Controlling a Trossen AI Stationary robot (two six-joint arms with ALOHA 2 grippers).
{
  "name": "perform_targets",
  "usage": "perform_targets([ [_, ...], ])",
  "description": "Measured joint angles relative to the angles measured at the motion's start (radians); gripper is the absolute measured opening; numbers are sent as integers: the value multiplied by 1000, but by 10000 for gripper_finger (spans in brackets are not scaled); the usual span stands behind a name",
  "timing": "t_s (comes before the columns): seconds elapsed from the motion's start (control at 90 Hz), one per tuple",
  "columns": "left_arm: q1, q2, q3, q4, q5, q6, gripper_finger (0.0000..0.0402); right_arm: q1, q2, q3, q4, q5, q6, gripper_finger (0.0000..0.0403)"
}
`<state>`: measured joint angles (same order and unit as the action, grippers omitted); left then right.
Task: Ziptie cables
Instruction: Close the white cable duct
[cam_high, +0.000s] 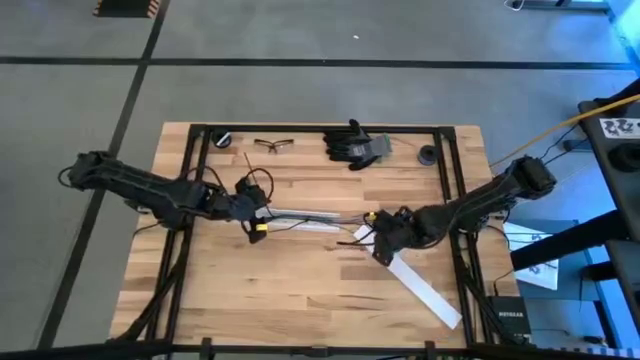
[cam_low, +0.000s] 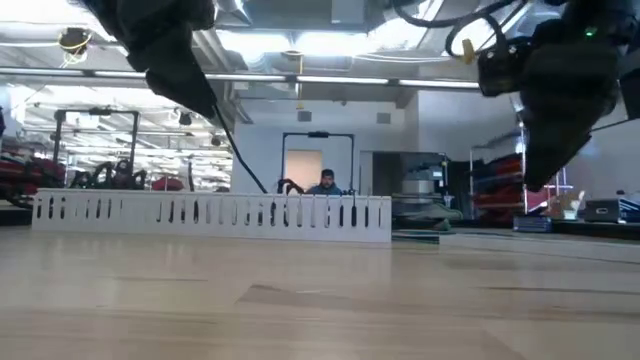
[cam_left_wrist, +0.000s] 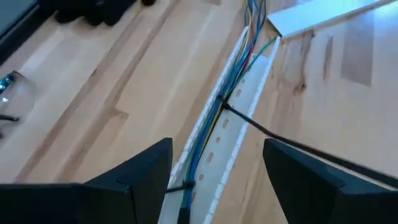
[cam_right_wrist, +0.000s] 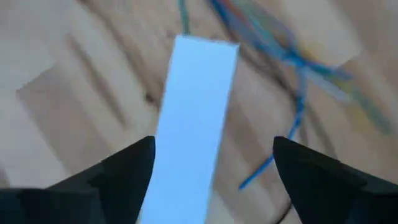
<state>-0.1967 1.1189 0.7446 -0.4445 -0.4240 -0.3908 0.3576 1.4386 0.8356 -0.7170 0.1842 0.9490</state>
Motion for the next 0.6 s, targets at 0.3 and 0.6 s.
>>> perform_targets([
  [0.3,-21,52,-17,-2,4,11,237,-47,118,0,89,-49,-33,314],
  [0.6,-32,55,-17,-15,3,48,237,-46,216,1,148,-46,-42,314],
])
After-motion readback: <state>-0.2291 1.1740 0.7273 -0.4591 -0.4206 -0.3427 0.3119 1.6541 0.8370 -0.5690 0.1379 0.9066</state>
